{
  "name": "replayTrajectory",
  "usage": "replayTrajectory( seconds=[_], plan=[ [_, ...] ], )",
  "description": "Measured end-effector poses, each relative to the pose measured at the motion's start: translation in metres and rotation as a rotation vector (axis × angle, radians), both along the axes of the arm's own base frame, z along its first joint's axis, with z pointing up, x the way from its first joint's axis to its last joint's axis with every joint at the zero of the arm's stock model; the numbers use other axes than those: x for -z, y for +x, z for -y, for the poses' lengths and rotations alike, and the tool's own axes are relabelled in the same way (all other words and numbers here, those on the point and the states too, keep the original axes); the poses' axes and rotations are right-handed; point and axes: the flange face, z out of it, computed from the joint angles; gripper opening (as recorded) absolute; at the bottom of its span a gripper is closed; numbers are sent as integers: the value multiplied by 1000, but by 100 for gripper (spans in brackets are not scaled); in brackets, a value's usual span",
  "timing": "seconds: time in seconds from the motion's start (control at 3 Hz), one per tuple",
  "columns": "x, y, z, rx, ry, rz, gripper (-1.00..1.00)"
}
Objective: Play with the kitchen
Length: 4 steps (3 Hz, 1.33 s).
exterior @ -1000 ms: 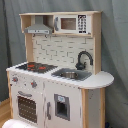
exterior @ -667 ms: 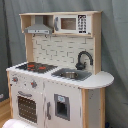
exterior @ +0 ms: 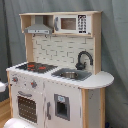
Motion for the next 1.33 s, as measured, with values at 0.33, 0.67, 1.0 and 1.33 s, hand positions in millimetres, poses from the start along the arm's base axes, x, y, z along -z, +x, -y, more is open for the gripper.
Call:
replayTrajectory(
  seconds=[0.33,0.67,1.0,1.33],
  plan=[
    [-33,18,7,-12,1,13,100],
    [-59,30,13,-21,-4,26,100],
    [-92,45,20,-33,-5,44,100],
    [-118,60,26,-45,-7,61,100]
  ],
)
